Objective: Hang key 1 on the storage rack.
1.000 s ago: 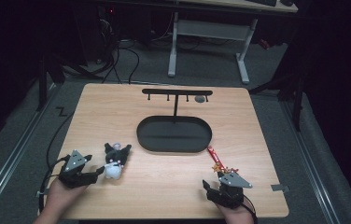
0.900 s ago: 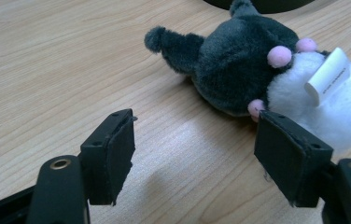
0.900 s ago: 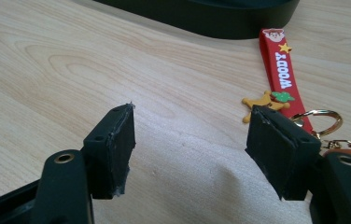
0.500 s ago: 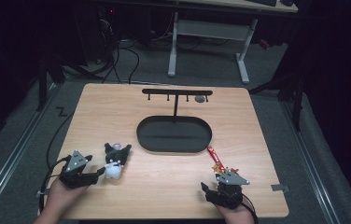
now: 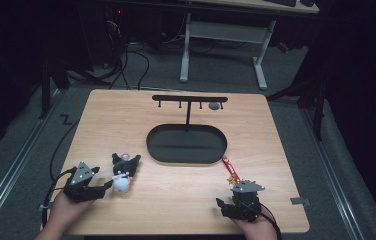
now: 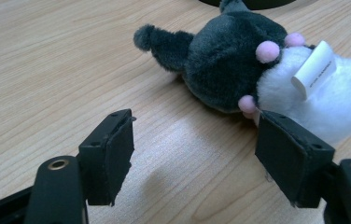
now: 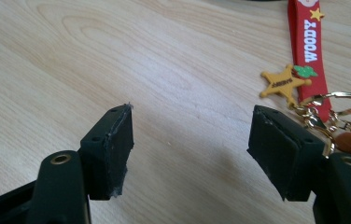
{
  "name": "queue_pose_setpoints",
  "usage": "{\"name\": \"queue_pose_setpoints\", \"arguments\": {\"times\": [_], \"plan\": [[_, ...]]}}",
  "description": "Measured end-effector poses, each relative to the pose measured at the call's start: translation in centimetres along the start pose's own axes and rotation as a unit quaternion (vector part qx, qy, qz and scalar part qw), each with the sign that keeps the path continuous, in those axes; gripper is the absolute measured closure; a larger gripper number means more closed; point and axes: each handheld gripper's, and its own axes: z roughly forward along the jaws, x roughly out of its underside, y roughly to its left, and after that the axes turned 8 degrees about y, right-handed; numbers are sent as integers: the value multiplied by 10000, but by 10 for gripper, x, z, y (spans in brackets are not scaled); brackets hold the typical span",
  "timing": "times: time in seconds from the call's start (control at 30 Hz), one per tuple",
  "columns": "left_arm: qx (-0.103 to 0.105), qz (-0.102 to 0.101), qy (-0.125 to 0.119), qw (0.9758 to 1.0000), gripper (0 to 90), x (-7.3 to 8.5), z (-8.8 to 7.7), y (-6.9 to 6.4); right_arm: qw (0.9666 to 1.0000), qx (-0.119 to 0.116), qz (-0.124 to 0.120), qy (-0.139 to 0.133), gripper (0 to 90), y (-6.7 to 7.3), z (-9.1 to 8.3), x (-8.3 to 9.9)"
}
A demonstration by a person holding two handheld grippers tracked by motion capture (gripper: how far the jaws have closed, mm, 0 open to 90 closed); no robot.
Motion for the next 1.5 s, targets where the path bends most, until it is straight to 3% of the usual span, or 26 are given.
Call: {"name": "queue_pose_setpoints", "arguments": {"times": [0.2,0.43,0.97,1.27,1.5], "plan": [[35,-3,-27,10000,282,0,0,0,9996,-13,1,300,315,-2,-5,-3],[57,2,-46,10000,282,0,-1,0,9981,71,-193,585,314,2,-6,-6],[103,30,-42,9999,282,0,-1,0,9914,129,-469,1218,303,8,-3,-11],[123,40,-38,9999,282,0,0,0,9874,124,-414,1520,292,4,-7,-14],[141,40,-37,9999,281,0,0,0,9841,158,-262,1749,278,-7,-19,-17]]}}
